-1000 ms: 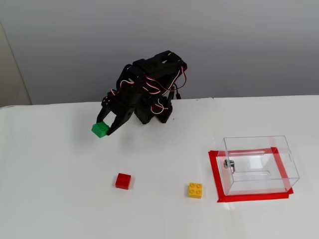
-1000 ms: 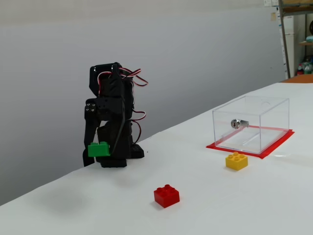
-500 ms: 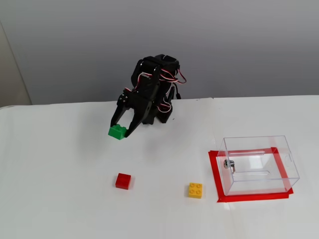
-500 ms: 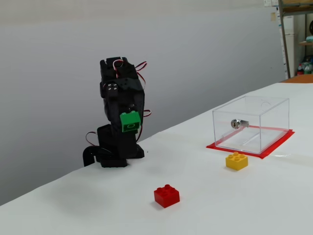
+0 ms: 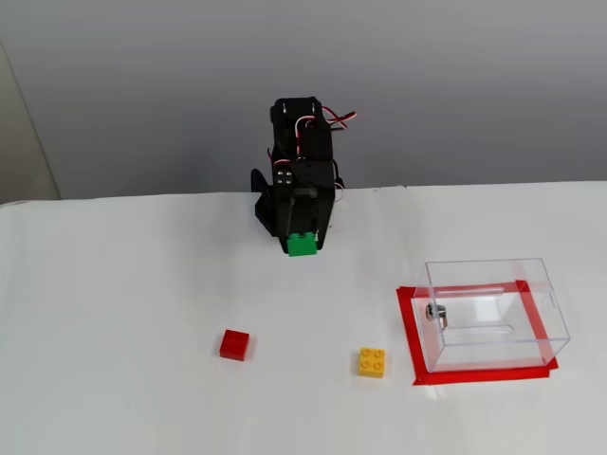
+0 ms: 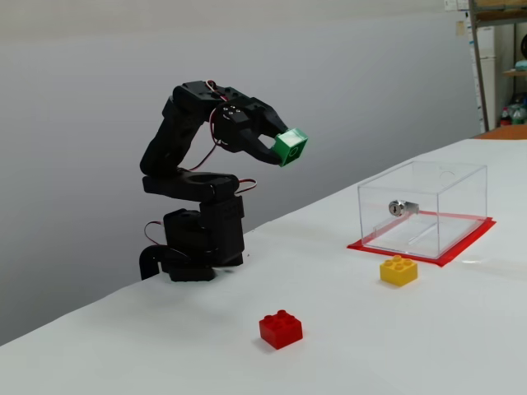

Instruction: Pick the green lego brick and place it into the transparent box

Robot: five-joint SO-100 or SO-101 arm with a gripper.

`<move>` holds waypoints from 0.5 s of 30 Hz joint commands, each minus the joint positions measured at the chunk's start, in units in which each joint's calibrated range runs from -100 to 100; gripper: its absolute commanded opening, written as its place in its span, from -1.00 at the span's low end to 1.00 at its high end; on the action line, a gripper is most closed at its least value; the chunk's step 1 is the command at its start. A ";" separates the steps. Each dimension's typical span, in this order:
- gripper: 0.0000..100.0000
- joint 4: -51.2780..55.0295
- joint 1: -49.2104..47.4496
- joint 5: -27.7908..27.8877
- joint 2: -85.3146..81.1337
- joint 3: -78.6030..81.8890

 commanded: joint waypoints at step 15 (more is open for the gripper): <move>-0.80 -4.79 -29.74 0.38 4.97 -2.86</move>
